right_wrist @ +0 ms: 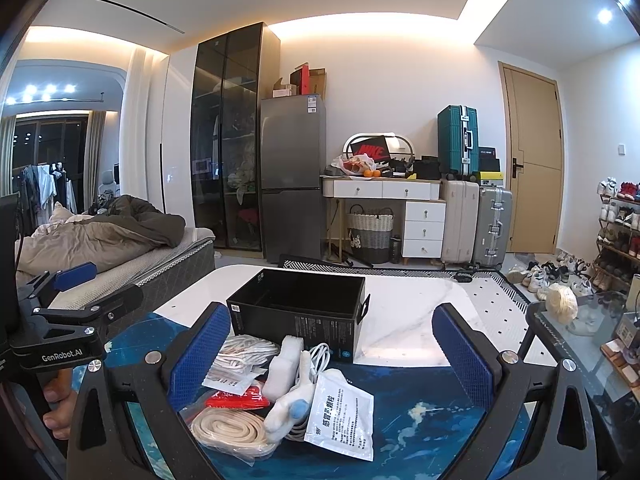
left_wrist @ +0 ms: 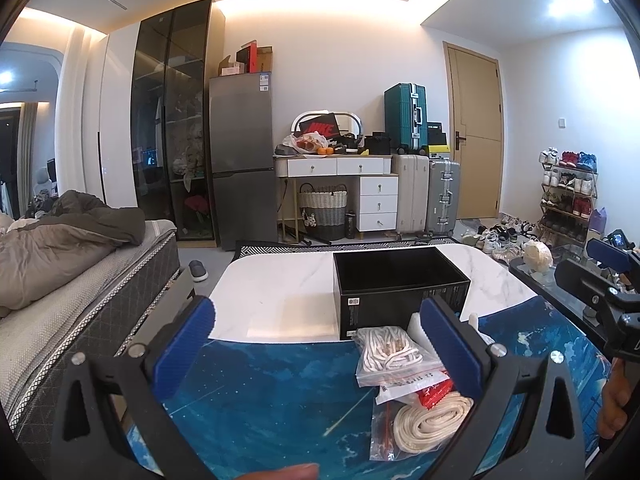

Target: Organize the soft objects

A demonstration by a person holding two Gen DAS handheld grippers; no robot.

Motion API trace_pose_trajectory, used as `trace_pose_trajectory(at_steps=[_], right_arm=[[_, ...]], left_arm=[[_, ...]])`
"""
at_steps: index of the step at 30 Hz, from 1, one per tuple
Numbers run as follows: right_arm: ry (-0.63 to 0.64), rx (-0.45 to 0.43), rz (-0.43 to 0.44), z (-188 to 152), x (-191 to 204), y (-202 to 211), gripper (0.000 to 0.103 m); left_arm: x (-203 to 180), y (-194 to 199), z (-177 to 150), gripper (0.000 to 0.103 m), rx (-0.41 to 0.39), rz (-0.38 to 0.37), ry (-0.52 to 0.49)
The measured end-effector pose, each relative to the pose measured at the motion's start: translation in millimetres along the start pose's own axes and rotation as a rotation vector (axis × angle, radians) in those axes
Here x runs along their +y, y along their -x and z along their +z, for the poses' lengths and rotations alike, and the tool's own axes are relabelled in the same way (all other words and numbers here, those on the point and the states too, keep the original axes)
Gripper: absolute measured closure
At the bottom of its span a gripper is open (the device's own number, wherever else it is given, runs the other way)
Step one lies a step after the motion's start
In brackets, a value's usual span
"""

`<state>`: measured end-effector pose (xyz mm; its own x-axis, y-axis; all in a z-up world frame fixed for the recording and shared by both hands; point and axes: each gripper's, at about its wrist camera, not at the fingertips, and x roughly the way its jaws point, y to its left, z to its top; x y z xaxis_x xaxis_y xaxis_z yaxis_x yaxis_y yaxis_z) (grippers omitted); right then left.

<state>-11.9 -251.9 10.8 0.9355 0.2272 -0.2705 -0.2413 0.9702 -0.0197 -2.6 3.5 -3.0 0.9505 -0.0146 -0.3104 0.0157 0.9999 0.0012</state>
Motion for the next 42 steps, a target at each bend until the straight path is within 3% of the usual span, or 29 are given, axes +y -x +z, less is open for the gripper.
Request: trace_pose_trajectory(at_steps=[18, 27, 34, 42], right_arm=[[-0.010, -0.022, -0.006, 9.1, -4.1, 7.4, 0.001], [-0.014, -0.016, -0.006, 8.5, -5.1, 7.8, 0.000], [-0.012, -0.011, -0.007, 3.7, -4.9, 3.8, 0.001], [-0.022, -0.007, -0.016, -0.3, -6.5, -1.4, 0.001]], left_arm=[[1.5, 7.3, 6.5, 0.000, -0.018, -0.071, 0.014], [0.2, 3.0, 6.4, 0.000, -0.010, -0.029, 0.013], [-2.2, -7.6, 4.7, 0.000, 0.048, -0.047, 0.004], [-3.5, -4.6, 5.2, 0.000, 0.036, -0.029, -0.010]])
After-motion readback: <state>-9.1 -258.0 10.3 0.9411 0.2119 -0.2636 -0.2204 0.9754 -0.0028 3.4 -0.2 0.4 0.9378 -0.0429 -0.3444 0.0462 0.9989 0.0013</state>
